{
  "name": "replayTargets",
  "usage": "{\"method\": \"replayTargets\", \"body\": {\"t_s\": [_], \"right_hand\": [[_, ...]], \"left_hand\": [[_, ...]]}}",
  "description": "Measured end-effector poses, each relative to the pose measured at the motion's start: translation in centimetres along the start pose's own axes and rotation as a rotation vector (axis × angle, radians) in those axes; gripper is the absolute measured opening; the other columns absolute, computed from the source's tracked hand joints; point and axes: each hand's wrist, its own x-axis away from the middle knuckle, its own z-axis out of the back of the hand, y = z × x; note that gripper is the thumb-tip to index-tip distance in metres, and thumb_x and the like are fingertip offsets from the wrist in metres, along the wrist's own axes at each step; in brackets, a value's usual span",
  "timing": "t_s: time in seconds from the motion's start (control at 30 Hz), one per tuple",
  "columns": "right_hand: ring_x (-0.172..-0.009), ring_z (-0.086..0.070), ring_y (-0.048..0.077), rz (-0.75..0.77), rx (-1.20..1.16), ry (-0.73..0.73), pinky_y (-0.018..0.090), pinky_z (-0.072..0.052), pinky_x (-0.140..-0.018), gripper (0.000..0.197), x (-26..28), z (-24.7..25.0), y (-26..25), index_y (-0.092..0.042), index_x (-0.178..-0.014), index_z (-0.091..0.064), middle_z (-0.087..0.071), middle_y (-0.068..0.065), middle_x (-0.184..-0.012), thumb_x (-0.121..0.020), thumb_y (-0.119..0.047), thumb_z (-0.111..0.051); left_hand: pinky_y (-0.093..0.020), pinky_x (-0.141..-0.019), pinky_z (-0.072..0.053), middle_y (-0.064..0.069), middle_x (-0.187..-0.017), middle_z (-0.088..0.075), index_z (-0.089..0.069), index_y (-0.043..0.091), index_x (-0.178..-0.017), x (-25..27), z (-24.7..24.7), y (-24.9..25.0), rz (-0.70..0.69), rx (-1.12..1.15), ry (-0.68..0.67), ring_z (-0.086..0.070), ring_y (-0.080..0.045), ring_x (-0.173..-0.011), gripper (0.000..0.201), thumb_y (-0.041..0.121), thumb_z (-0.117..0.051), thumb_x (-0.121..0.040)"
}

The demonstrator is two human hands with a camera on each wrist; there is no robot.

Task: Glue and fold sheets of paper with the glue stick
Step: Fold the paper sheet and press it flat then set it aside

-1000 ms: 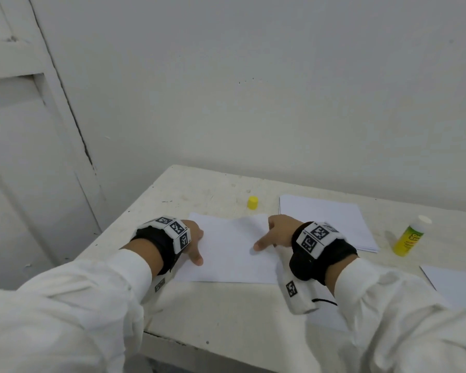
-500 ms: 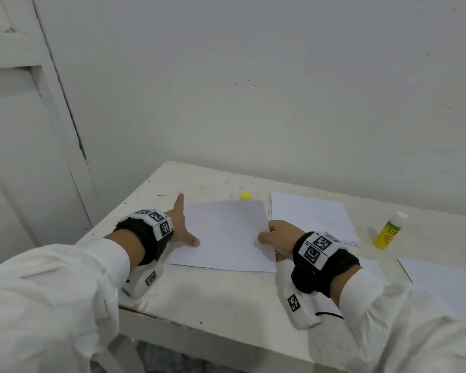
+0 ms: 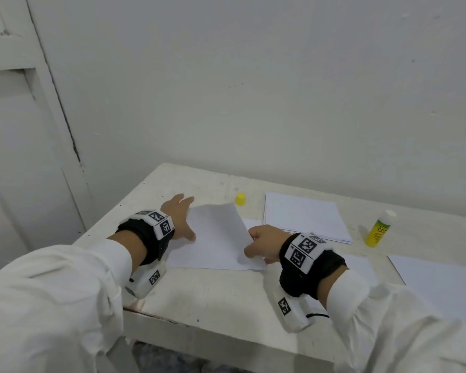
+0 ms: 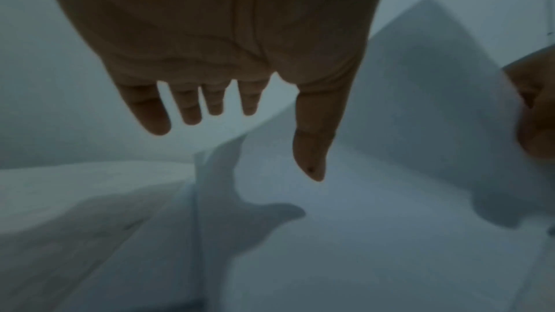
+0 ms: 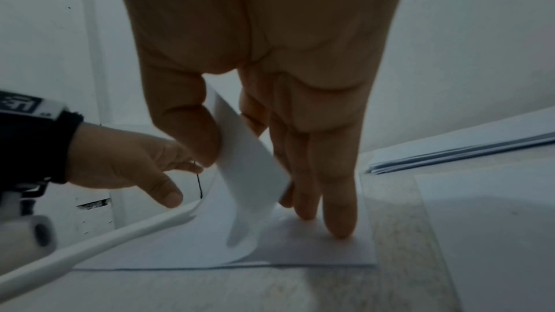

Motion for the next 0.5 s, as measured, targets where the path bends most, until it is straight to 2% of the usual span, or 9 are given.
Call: {"method": "replayTargets", "body": {"t_s": [0.07, 0.1, 0.17, 0.23, 0.3, 0.37, 0.43, 0.5], "right_hand": [[-0.084, -0.057, 0.022, 0.015, 0.050, -0.016, 0.033, -0.052, -0.075, 0.023, 0.1, -0.2, 0.1, -0.003, -0.102, -0.061, -0.058, 0.005, -0.095, -0.080, -0.008, -0.062], [-0.082, -0.055, 0.020, 0.021, 0.069, -0.019, 0.031, -0.049, -0.072, 0.026, 0.2, -0.2, 0.2, -0.002, -0.105, -0.061, -0.057, 0.004, -0.093, -0.080, -0.008, -0.062], [-0.082, -0.054, 0.020, 0.010, 0.091, -0.031, 0.029, -0.045, -0.071, 0.031, 0.4, -0.1, 0.2, -0.004, -0.110, -0.062, -0.057, 0.003, -0.093, -0.080, -0.010, -0.063], [-0.084, -0.055, 0.023, -0.014, 0.061, -0.022, 0.030, -0.047, -0.072, 0.033, 0.3, 0.1, 0.3, -0.008, -0.110, -0.064, -0.059, 0.005, -0.096, -0.077, -0.012, -0.063], [-0.087, -0.056, 0.026, -0.039, -0.027, -0.012, 0.036, -0.050, -0.077, 0.044, 0.2, 0.1, 0.3, -0.008, -0.109, -0.063, -0.062, 0.010, -0.102, -0.066, -0.018, -0.062], [-0.090, -0.059, 0.029, -0.069, -0.138, 0.005, 0.039, -0.050, -0.082, 0.046, -0.4, 0.3, 0.6, -0.009, -0.103, -0.061, -0.061, 0.014, -0.105, -0.059, -0.023, -0.058], [-0.088, -0.059, 0.027, -0.115, -0.232, 0.015, 0.041, -0.051, -0.088, 0.025, -0.2, 0.4, 0.3, -0.012, -0.095, -0.056, -0.059, 0.012, -0.101, -0.072, -0.021, -0.057], [-0.071, -0.051, 0.019, -0.118, -0.303, 0.035, 0.041, -0.051, -0.089, 0.003, -0.1, 0.4, 0.1, -0.014, -0.086, -0.052, -0.051, 0.005, -0.085, -0.087, -0.012, -0.051]], "left_hand": [[-0.040, -0.114, -0.018, 0.004, -0.159, -0.006, -0.013, 0.029, -0.152, 0.2, 0.4, 1.4, -0.099, -0.031, 0.002, -0.010, -0.020, -0.146, 0.099, 0.029, -0.077, -0.076], [-0.041, -0.113, -0.018, 0.006, -0.157, -0.015, -0.022, 0.031, -0.149, 0.1, 0.7, 2.0, -0.124, -0.059, 0.006, -0.014, -0.019, -0.145, 0.091, 0.027, -0.076, -0.077], [-0.038, -0.107, -0.021, 0.005, -0.143, -0.041, -0.041, 0.033, -0.137, -0.2, 1.5, 2.7, -0.127, -0.129, 0.021, -0.031, -0.017, -0.136, 0.066, 0.029, -0.073, -0.079], [-0.036, -0.100, -0.023, 0.008, -0.122, -0.057, -0.050, 0.033, -0.121, -0.4, 2.4, 2.3, -0.109, -0.218, 0.008, -0.050, -0.017, -0.116, 0.044, 0.036, -0.069, -0.081], [-0.035, -0.095, -0.026, 0.009, -0.104, -0.059, -0.056, 0.027, -0.109, -0.7, 3.1, 1.0, -0.081, -0.281, -0.045, -0.056, -0.018, -0.100, 0.035, 0.043, -0.068, -0.081], [-0.029, -0.081, -0.034, 0.003, -0.090, -0.056, -0.060, 0.018, -0.093, -1.0, 3.7, -0.5, -0.038, -0.288, -0.114, -0.054, -0.020, -0.085, 0.030, 0.045, -0.069, -0.082], [-0.026, -0.064, -0.033, 0.000, -0.075, -0.052, -0.053, 0.014, -0.075, -1.2, 4.2, -1.9, 0.001, -0.206, -0.107, -0.048, -0.019, -0.074, 0.036, 0.046, -0.066, -0.084], [-0.026, -0.058, -0.033, 0.002, -0.071, -0.055, -0.050, 0.013, -0.070, -1.3, 4.7, -2.8, 0.036, 0.043, -0.011, -0.052, -0.017, -0.070, 0.037, 0.043, -0.064, -0.087]]}}
